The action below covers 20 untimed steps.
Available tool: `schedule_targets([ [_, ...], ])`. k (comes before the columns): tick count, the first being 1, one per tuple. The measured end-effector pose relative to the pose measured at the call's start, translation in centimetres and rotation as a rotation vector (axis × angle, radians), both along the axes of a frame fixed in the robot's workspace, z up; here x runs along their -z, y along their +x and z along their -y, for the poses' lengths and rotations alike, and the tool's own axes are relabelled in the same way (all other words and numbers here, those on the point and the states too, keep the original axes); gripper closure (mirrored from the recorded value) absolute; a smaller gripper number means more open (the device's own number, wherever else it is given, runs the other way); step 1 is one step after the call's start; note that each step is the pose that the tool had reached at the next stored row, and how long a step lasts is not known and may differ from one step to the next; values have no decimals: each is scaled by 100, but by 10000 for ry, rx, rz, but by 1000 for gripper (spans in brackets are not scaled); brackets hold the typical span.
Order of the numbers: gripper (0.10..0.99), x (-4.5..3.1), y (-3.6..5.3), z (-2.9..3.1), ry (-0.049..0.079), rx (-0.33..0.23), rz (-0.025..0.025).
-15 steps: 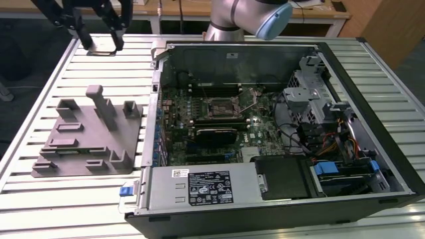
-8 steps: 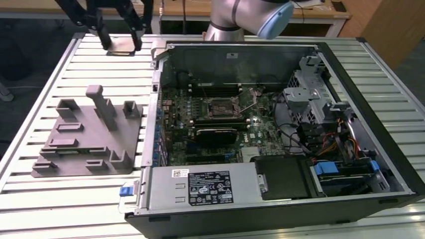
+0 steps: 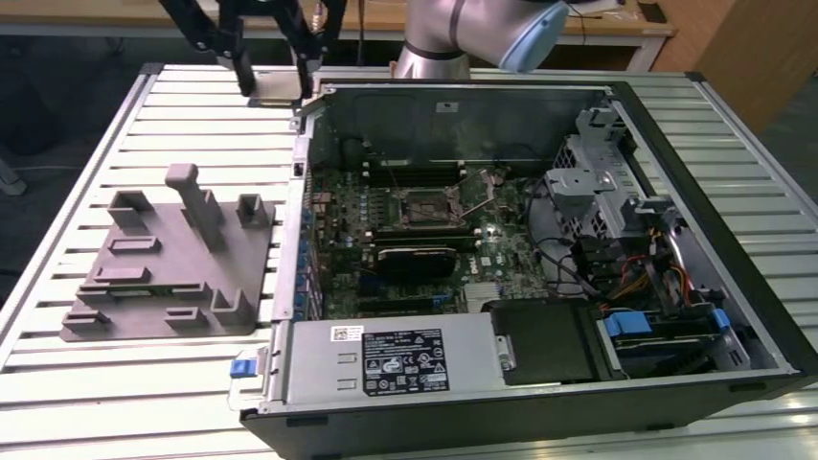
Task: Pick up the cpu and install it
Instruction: 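Pick up the cpu and move it towards the insertion slot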
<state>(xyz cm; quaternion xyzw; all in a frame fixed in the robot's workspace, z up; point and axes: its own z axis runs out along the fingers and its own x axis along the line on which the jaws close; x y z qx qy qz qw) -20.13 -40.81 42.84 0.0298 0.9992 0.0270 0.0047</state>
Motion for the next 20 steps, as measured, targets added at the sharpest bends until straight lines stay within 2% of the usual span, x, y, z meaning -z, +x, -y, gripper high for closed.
schedule_targets([
  [20,545,6,908,0,0,-1,-128],
])
